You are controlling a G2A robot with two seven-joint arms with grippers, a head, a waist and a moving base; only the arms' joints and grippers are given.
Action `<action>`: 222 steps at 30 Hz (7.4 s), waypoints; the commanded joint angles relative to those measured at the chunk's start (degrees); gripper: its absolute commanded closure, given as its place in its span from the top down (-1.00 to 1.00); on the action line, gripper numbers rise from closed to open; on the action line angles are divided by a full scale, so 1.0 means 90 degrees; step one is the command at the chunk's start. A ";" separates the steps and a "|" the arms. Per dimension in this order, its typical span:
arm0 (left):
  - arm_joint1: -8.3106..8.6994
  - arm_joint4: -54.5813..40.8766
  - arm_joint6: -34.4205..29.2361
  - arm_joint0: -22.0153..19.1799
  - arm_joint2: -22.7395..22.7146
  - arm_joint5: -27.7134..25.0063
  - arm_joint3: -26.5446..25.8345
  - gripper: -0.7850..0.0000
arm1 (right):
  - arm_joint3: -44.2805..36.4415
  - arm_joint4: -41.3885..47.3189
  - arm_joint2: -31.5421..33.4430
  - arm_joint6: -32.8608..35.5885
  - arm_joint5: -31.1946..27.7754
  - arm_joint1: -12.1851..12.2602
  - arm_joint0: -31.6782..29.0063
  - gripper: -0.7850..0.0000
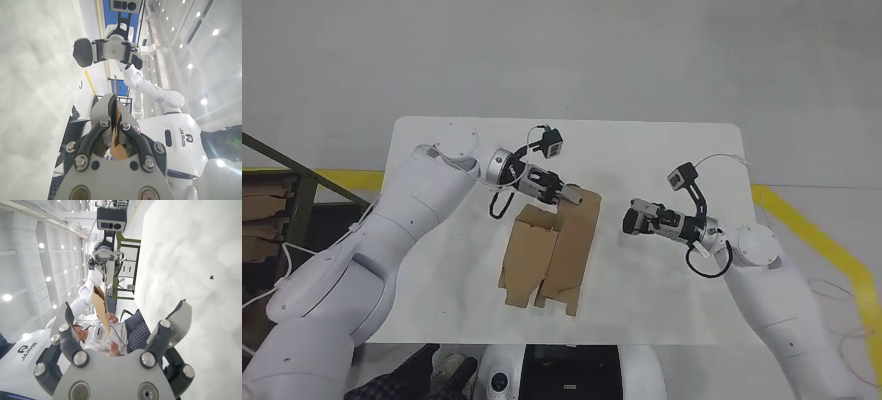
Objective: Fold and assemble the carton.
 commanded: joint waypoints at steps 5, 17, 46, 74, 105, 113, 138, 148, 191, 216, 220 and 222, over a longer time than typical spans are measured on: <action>-0.0110 0.0098 -0.0071 0.0076 0.0052 0.0009 -0.0045 -1.00 | 0.0035 0.0218 -0.0210 0.0183 -0.0104 -0.0063 0.0086 1.00; -0.0413 0.0306 -0.0177 -0.0024 0.0186 -0.0180 0.0307 -1.00 | -0.0122 0.0272 -0.0151 0.0367 0.0051 -0.0049 0.0043 0.07; -0.0780 0.0343 -0.0271 -0.0055 0.0002 -0.0241 0.0679 -1.00 | -0.0136 0.0203 -0.0307 0.0506 0.0282 -0.0080 0.0065 -0.87; -0.0602 -0.0270 -0.0210 0.0204 -0.1017 -0.0303 0.0847 1.00 | 0.0095 0.0612 -0.0110 0.0439 0.0481 -0.0081 0.0024 -1.00; -0.0412 -0.0107 0.0068 0.0826 -0.1830 -0.0300 0.0770 1.00 | -0.1212 -0.0270 0.0846 -0.3159 0.0606 -0.0038 -0.1567 -1.00; -0.0416 0.0018 0.0063 0.0802 -0.1902 -0.0171 0.0488 1.00 | -0.1455 -0.0567 0.0974 -0.3656 0.0691 -0.0043 -0.1880 -1.00; -0.0447 0.0158 0.0081 0.0877 -0.2090 0.0039 0.0169 1.00 | -0.1574 -0.1446 0.1149 -0.4442 0.0595 -0.0111 -0.2086 -1.00; -0.0572 0.0204 0.0098 0.0740 -0.1937 0.0035 0.0353 1.00 | -0.1765 -0.1735 0.1199 -0.4541 0.0425 -0.0132 -0.2198 -1.00; -0.0765 0.0697 0.0344 0.0578 -0.1936 -0.0088 0.0771 -1.00 | -0.2187 -0.1689 0.1561 -0.4427 0.0307 -0.0207 -0.2504 1.00; -0.0642 0.0794 -0.0271 0.0672 -0.1398 -0.0242 -0.0158 -1.00 | -0.0915 -0.0108 0.2093 -0.0116 -0.0028 -0.0010 -0.1359 1.00; -0.0535 0.0684 -0.0271 0.0678 -0.1171 -0.0243 -0.0458 -1.00 | -0.0575 0.0185 0.1958 0.0609 -0.0058 0.0000 -0.1039 1.00; -0.0479 0.0613 -0.0271 0.0669 -0.1057 -0.0243 -0.0577 -1.00 | -0.0426 0.0506 0.1888 0.0909 -0.0130 -0.0011 -0.0929 0.84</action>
